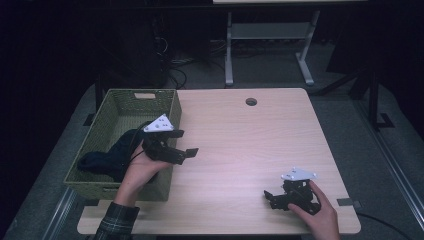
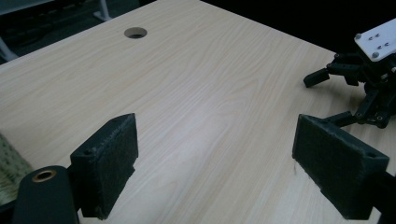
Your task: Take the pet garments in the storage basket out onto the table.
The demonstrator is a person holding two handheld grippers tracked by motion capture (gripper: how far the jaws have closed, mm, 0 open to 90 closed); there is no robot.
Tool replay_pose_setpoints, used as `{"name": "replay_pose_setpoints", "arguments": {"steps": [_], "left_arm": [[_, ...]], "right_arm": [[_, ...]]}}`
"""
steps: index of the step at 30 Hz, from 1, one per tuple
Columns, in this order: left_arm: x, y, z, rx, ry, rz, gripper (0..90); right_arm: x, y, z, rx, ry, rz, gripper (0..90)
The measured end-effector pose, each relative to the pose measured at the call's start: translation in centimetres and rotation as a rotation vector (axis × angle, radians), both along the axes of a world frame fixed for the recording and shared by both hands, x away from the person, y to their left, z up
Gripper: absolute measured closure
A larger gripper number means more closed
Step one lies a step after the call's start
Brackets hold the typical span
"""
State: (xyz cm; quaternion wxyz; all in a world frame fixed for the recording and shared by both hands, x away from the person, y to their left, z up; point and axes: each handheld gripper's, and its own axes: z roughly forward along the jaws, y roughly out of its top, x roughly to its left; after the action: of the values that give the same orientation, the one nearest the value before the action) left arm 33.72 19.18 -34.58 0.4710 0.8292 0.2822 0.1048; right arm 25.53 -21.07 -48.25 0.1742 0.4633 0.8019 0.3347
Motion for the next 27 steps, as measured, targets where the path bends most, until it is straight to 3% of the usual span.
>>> {"name": "replay_pose_setpoints", "arguments": {"steps": [11,27], "left_arm": [[0.4,3.1,0.1,0.004,-0.007,0.076,13.9],[0.6,6.5,0.2,0.013,-0.006,0.131,14.2]], "right_arm": [[0.0,0.0,0.0,-0.001,-0.001,0.001,0.4],[0.0,0.0,0.0,-0.001,0.0,0.001,0.4]]}}
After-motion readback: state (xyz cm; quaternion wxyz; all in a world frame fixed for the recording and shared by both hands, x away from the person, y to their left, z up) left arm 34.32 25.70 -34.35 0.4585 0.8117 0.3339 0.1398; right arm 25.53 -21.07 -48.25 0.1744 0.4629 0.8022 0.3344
